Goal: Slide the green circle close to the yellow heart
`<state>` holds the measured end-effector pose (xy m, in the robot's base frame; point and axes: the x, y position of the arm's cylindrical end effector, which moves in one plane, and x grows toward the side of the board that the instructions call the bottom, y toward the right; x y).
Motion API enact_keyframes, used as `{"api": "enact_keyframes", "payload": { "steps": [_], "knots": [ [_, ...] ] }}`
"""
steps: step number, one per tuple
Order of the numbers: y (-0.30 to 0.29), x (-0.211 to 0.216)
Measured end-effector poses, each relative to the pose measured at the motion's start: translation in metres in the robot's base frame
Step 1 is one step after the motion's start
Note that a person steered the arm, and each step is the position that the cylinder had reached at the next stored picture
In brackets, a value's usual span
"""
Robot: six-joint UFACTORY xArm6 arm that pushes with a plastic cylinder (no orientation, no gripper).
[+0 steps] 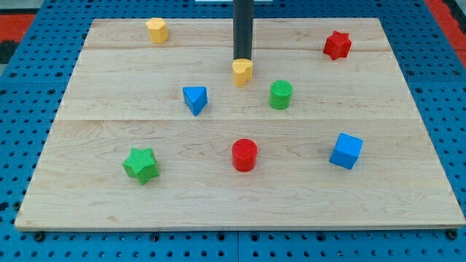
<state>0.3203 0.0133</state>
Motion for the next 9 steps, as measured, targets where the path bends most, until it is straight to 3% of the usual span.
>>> {"api": "enact_keyframes", "payload": {
  "steps": [1,3,7,8,9],
  "knots": [
    [-0.005,0.032],
    [0.107,0.026],
    [0.121,0.047],
    [0.122,0.099],
    [0.077,0.083]
  ]
}}
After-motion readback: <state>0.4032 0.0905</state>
